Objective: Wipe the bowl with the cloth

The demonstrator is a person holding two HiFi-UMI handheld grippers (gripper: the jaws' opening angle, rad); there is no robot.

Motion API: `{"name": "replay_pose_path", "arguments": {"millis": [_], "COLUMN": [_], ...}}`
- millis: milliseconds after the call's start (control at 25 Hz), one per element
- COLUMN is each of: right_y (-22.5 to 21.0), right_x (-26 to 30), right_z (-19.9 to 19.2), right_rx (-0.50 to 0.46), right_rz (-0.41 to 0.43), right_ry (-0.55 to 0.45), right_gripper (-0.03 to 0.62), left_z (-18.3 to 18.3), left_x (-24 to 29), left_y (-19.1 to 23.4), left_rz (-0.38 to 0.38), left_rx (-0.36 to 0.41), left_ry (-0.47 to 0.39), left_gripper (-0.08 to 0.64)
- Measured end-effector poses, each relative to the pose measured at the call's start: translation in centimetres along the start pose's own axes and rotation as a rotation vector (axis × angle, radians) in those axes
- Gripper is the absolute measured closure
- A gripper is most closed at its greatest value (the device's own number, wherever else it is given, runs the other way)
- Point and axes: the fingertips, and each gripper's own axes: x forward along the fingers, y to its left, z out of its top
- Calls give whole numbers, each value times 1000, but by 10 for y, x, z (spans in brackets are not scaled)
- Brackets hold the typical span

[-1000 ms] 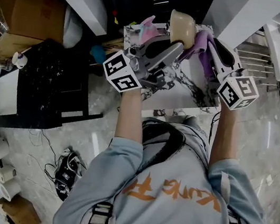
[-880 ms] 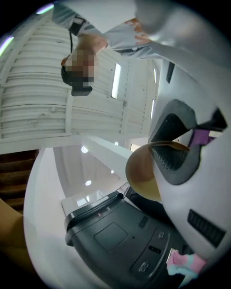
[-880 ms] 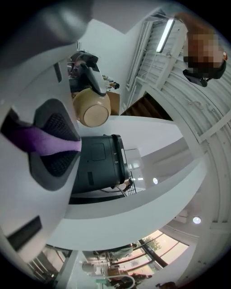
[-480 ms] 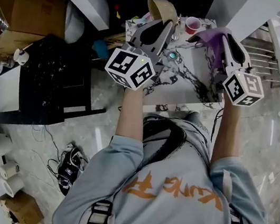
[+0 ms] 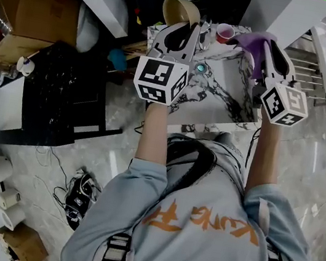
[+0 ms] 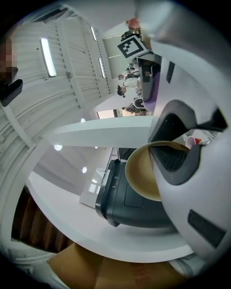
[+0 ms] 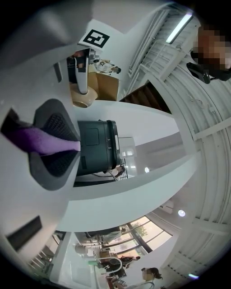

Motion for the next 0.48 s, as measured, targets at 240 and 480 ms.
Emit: {"name": "replay_pose_path", "arguments": {"millis": [240,480], "right_y": [2,3], "right_x": [0,2], "right_z": [4,7], "right_rx": [-16,-29], "right_rz": [-4,-7], "right_ry": [-8,-11], "right_gripper": [509,509], "left_z": [1,0], "left_x": [1,2], "left_y": [1,5], "left_rz": [9,17], "left_rx": [-1,-9], "left_ry": [-7,-7], "left_gripper": [528,528]}}
